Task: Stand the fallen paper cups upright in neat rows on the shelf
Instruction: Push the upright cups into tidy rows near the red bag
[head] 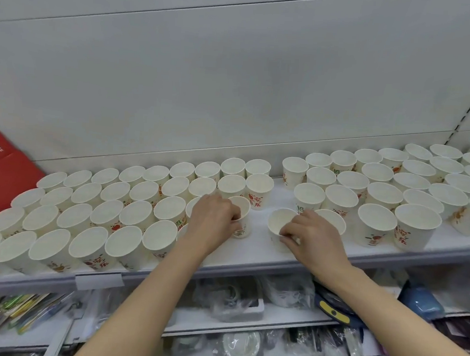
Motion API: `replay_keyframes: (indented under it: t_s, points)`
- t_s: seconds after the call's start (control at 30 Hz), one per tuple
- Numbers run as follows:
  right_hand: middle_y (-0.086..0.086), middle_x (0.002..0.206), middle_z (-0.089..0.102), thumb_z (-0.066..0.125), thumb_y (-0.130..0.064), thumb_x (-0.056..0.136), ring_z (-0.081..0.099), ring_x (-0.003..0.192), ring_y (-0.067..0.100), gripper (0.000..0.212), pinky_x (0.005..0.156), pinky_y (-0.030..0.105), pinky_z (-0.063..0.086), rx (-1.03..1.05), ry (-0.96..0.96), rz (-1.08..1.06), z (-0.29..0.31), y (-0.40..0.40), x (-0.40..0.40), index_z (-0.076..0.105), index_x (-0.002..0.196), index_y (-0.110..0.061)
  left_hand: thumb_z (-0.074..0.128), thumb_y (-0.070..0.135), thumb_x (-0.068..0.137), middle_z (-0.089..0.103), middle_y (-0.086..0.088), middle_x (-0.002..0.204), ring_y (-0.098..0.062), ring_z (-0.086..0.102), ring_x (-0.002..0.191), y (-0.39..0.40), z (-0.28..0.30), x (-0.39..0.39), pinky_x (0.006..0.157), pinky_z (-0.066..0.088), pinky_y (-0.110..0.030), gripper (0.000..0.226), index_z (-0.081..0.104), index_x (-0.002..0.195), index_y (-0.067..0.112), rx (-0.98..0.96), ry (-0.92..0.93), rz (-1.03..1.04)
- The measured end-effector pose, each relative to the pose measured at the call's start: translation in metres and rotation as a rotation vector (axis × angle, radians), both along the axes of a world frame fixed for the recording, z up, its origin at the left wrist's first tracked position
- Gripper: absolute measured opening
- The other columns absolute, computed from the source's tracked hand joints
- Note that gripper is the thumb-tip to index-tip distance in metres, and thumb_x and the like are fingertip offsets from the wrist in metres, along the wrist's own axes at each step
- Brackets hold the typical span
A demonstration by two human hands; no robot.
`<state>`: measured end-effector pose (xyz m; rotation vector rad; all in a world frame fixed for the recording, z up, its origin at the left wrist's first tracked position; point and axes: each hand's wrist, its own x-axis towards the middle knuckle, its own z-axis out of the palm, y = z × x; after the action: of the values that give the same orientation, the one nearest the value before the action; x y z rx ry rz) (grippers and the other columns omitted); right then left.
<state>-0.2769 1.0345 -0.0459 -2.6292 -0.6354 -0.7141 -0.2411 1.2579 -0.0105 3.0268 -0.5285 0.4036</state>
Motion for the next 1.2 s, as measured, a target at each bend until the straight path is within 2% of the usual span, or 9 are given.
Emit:
replay_keyframes:
  t_s: [0.1, 0.33, 0.47, 0.57, 0.73, 0.83, 0.93, 1.13, 1.2]
  points:
    - [-0.003, 0.068, 0.064, 0.086, -0.019, 0.065, 0.055, 0.067, 0.025, 0.016, 0.049, 0.030, 0.042, 0.029, -0.001, -0.026, -0.001, 0.012, 0.017, 0.070, 0.068, -0.017, 0.063, 0.038, 0.088, 0.066, -0.004, 0.088, -0.018, 0.045, 0.078, -0.003, 0.001, 0.003, 0.065, 0.027, -0.028, 0.017, 0.075, 0.093, 0.026, 0.007, -0.009, 0.030]
    - [0.001, 0.081, 0.065, 0.081, -0.014, 0.072, 0.059, 0.077, 0.027, 0.010, 0.056, 0.029, 0.042, 0.095, 0.049, -0.060, -0.008, 0.020, 0.035, 0.073, 0.077, -0.015, 0.067, 0.036, 0.087, 0.067, 0.008, 0.104, -0.018, 0.052, 0.099, 0.011, -0.003, 0.005, 0.073, 0.024, -0.027, 0.016, 0.071, 0.101, 0.031, -0.008, -0.007, -0.043]
    - [0.003, 0.090, 0.067, 0.073, -0.015, 0.081, 0.059, 0.087, 0.027, 0.005, 0.060, 0.029, 0.040, 0.078, 0.083, -0.112, -0.003, 0.022, 0.037, 0.073, 0.086, -0.013, 0.062, 0.029, 0.090, 0.070, 0.007, 0.095, -0.020, 0.052, 0.091, 0.012, 0.002, 0.012, 0.071, 0.022, -0.029, 0.013, 0.074, 0.094, 0.030, 0.016, -0.039, -0.064]
    - [0.003, 0.103, 0.065, 0.060, -0.012, 0.089, 0.055, 0.098, 0.026, 0.012, 0.068, 0.035, 0.044, 0.030, 0.170, -0.141, -0.002, 0.024, 0.042, 0.071, 0.096, -0.013, 0.060, 0.027, 0.090, 0.070, 0.007, 0.091, -0.020, 0.053, 0.089, 0.010, 0.001, 0.018, 0.070, 0.022, -0.029, 0.015, 0.075, 0.092, 0.030, 0.031, -0.031, -0.059]
    - [0.005, 0.101, 0.068, 0.064, 0.004, 0.072, 0.056, 0.093, 0.031, 0.025, 0.073, 0.038, 0.050, 0.037, 0.098, -0.123, 0.003, 0.022, 0.042, 0.072, 0.090, -0.012, 0.062, 0.034, 0.090, 0.069, 0.009, 0.099, -0.018, 0.053, 0.096, 0.015, 0.003, 0.020, 0.074, 0.025, -0.028, 0.015, 0.073, 0.099, 0.033, 0.025, -0.034, -0.080]
    - [0.002, 0.093, 0.069, 0.070, -0.017, 0.073, 0.056, 0.090, 0.029, 0.015, 0.076, 0.042, 0.049, 0.069, 0.038, -0.132, 0.005, 0.034, 0.036, 0.072, 0.087, -0.015, 0.065, 0.037, 0.088, 0.068, 0.009, 0.101, -0.018, 0.053, 0.098, 0.017, 0.005, 0.019, 0.077, 0.028, -0.029, 0.015, 0.072, 0.100, 0.032, 0.008, -0.033, -0.096]
    - [0.000, 0.088, 0.069, 0.076, -0.035, 0.076, 0.055, 0.087, 0.026, 0.020, 0.075, 0.039, 0.044, -0.011, 0.047, -0.154, 0.003, 0.048, 0.034, 0.071, 0.085, -0.018, 0.062, 0.030, 0.087, 0.070, 0.007, 0.093, -0.018, 0.053, 0.091, 0.017, 0.004, 0.018, 0.073, 0.027, -0.028, 0.011, 0.073, 0.091, 0.030, 0.011, -0.037, -0.081]
    - [-0.002, 0.097, 0.070, 0.066, -0.028, 0.087, 0.052, 0.095, 0.023, 0.011, 0.080, 0.034, 0.034, -0.015, 0.091, -0.214, 0.007, 0.055, 0.033, 0.070, 0.094, -0.021, 0.063, 0.041, 0.089, 0.068, 0.010, 0.105, -0.019, 0.052, 0.101, 0.020, 0.002, 0.018, 0.082, 0.032, -0.031, 0.018, 0.070, 0.103, 0.033, 0.050, -0.025, -0.119]
    - [-0.002, 0.096, 0.070, 0.061, -0.026, 0.089, 0.051, 0.095, 0.022, 0.011, 0.080, 0.034, 0.033, -0.026, 0.098, -0.236, 0.009, 0.055, 0.031, 0.071, 0.093, -0.021, 0.060, 0.038, 0.091, 0.069, 0.009, 0.101, -0.018, 0.051, 0.099, 0.019, 0.003, 0.021, 0.082, 0.032, -0.031, 0.015, 0.071, 0.098, 0.032, 0.102, -0.006, -0.119]
